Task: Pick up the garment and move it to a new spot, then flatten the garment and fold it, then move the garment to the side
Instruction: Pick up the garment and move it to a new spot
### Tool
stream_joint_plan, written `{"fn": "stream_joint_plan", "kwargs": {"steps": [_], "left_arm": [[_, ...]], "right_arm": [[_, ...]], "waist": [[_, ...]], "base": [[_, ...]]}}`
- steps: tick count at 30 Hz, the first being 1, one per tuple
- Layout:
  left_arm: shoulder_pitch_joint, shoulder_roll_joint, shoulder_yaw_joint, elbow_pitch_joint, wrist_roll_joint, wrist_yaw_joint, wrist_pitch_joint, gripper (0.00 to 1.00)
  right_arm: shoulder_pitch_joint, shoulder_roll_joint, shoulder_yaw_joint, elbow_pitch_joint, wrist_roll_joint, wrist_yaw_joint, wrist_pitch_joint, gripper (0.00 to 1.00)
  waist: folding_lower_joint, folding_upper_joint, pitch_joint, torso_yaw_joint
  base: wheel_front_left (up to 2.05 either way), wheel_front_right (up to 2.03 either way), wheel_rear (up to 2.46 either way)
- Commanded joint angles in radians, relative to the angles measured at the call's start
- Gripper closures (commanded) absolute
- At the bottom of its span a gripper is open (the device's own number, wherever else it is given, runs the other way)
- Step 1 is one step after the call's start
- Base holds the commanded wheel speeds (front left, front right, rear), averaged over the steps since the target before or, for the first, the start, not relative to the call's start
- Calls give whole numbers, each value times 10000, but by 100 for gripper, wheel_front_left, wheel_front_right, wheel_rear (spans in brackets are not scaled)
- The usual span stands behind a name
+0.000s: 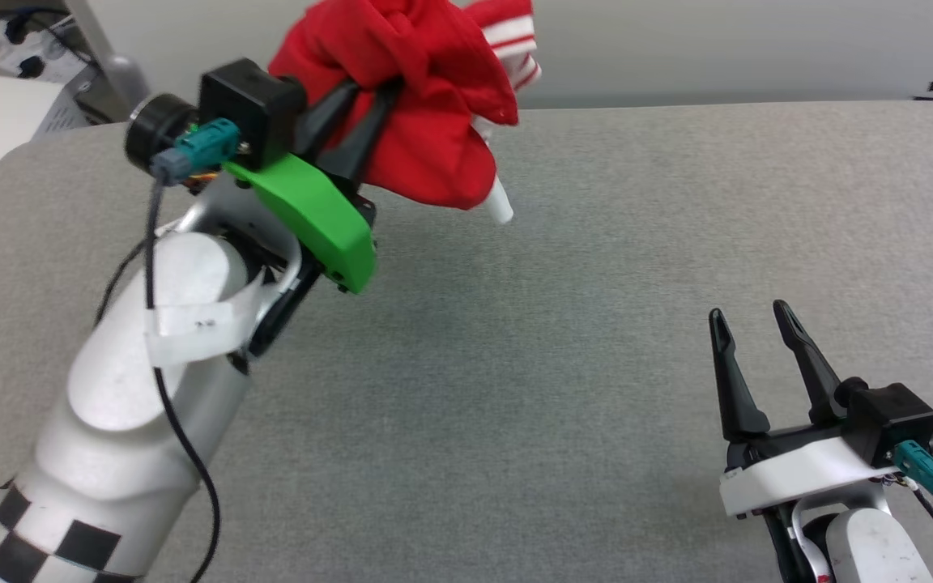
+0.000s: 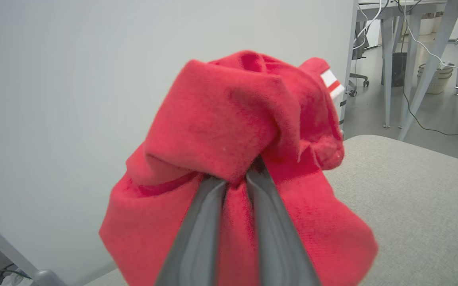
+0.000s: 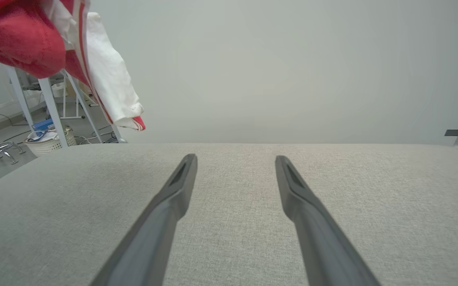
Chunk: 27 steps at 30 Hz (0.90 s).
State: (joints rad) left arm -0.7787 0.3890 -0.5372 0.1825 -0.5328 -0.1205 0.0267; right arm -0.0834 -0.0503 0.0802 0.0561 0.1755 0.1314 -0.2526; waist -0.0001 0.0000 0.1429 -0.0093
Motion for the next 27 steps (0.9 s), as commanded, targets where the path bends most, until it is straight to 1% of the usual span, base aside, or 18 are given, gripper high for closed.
{"fn": "stream_joint_plan", "kwargs": {"steps": [1,4,7,12,14,15,18,21,23,27], "left_arm": [[194,-242,-224,160,65,-37,-121,100],[407,-696,-741,720,36,-55,-264,100],[700,-1093,-1362,1633,86,-71,-388,100],[1142,-1687,-2283,3081,289,-86,-713,100],[1335,-1974,-2620,3618,227,-90,-682,45],[1411,-2108,-2821,3869,197,-93,-638,0],[1555,-2426,-3473,4246,-24,-97,-561,0],[1518,-2522,-3905,4289,-267,-99,-754,0],[1423,-2544,-3960,4232,-428,-99,-1053,0],[1225,-2431,-3648,4095,-603,-57,-1781,0]], "right_arm": [[49,-2,-59,-64,108,-7,-92,0],[90,-1,-224,-97,126,-7,-92,0],[131,-1,-368,-136,142,-7,-92,0],[154,0,-402,-159,192,-7,-92,0],[178,0,-401,-163,201,-7,-92,0],[191,0,-402,-162,205,-7,-92,0],[214,0,-394,-152,212,-7,-92,0],[248,0,-406,-138,175,-7,-92,0],[288,0,-430,-137,142,-7,-92,0],[380,0,-484,-93,68,-7,-92,0]], "waist": [[1,0,-28,-913],[1,0,34,-1348],[1,0,121,-1710],[1,0,191,-2023],[1,0,197,-2048],[1,0,199,-2040],[1,0,152,-1894],[1,0,55,-1640],[1,0,-48,-1401],[1,0,-304,-888]], "base": [[0,0,0],[0,0,0],[0,0,0],[0,0,0],[0,0,0],[0,0,0],[0,0,0],[0,0,0],[0,0,0],[0,0,0]]}}
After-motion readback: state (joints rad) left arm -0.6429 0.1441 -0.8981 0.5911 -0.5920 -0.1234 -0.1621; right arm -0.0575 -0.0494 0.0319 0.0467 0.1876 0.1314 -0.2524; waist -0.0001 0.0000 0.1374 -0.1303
